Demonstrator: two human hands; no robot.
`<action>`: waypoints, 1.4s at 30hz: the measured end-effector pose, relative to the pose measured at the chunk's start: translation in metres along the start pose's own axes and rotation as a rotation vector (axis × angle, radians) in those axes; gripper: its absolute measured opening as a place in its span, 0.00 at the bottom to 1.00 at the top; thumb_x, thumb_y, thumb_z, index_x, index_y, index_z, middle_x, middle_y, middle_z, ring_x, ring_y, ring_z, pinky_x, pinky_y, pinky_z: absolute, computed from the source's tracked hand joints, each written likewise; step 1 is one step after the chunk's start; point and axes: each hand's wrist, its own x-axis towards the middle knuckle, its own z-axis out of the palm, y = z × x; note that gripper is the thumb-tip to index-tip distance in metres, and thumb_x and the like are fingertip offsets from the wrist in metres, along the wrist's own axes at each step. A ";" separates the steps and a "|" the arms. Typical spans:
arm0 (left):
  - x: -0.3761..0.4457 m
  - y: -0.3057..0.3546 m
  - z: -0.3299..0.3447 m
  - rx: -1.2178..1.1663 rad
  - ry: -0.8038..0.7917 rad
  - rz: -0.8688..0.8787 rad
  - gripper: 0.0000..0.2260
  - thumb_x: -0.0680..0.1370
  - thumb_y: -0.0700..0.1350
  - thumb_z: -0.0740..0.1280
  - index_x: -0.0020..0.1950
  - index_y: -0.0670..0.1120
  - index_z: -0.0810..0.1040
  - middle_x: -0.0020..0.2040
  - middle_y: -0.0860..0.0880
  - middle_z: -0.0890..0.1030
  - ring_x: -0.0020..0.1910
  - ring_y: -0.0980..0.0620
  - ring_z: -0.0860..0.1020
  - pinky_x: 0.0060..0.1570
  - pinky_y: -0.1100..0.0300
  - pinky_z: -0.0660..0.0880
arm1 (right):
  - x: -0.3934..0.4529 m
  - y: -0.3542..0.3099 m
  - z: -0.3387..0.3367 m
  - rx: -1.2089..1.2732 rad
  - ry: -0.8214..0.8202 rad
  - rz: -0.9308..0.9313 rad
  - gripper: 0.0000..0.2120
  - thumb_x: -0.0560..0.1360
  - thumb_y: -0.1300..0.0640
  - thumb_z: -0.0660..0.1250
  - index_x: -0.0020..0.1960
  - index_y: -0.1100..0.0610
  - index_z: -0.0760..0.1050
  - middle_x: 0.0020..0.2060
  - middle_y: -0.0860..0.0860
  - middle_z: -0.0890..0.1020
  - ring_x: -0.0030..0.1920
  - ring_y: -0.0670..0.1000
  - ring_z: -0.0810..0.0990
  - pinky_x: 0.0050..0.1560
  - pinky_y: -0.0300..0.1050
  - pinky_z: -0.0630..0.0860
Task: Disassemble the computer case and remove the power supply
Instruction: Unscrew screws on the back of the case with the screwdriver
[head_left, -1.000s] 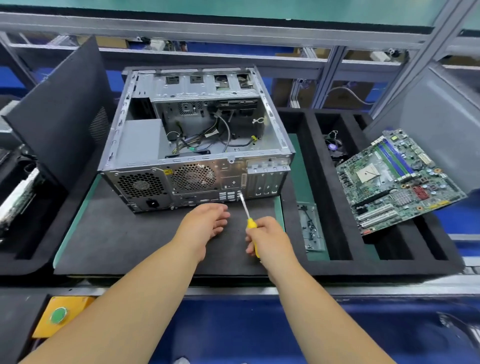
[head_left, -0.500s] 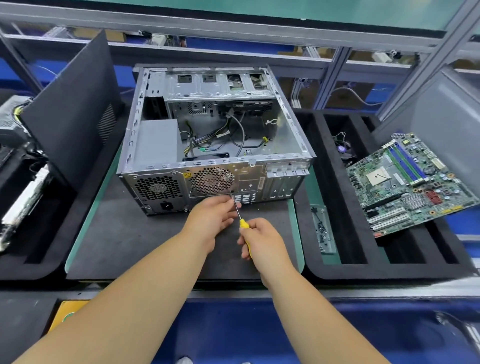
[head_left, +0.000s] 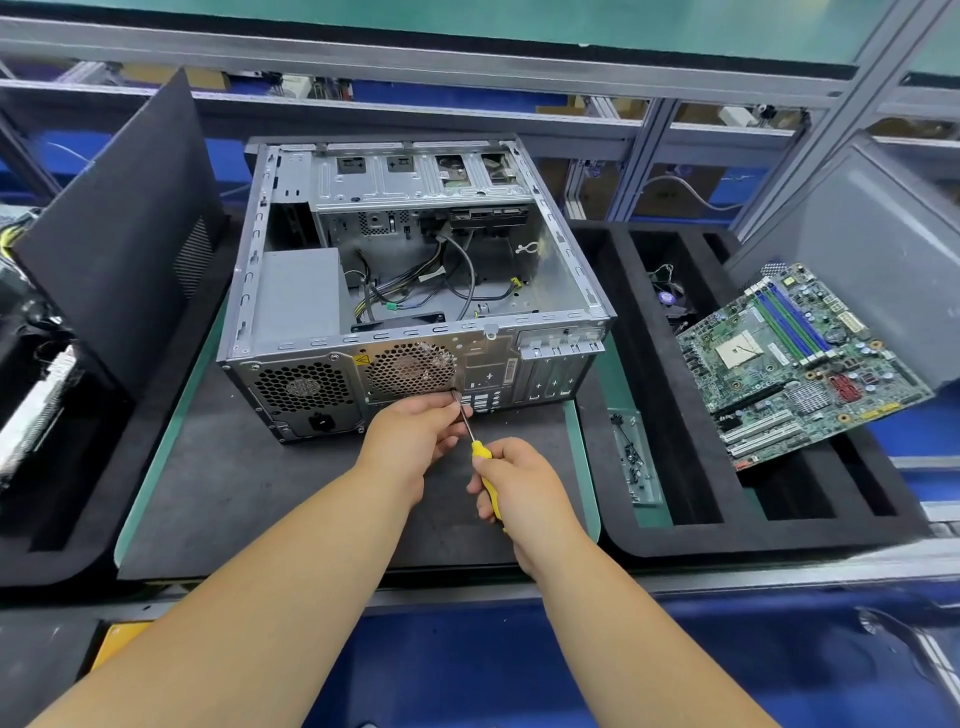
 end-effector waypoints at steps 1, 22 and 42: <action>0.000 0.000 0.000 0.002 0.000 -0.003 0.06 0.78 0.37 0.67 0.52 0.43 0.81 0.42 0.49 0.86 0.34 0.59 0.80 0.34 0.68 0.77 | 0.000 0.000 0.000 0.013 -0.003 0.002 0.04 0.80 0.58 0.61 0.51 0.55 0.75 0.33 0.49 0.80 0.27 0.45 0.73 0.30 0.38 0.70; 0.002 0.004 0.005 0.199 -0.006 0.018 0.06 0.77 0.40 0.70 0.40 0.43 0.83 0.35 0.48 0.85 0.31 0.57 0.79 0.31 0.68 0.75 | -0.002 0.002 0.012 -0.287 0.136 -0.097 0.05 0.78 0.55 0.66 0.47 0.50 0.69 0.39 0.49 0.79 0.33 0.47 0.78 0.31 0.41 0.73; -0.034 0.107 -0.032 1.195 -0.090 1.087 0.07 0.79 0.53 0.61 0.47 0.56 0.78 0.40 0.57 0.80 0.42 0.58 0.76 0.42 0.55 0.75 | -0.012 -0.014 0.012 0.510 0.025 0.369 0.09 0.81 0.56 0.62 0.50 0.60 0.79 0.31 0.53 0.78 0.25 0.47 0.72 0.27 0.38 0.71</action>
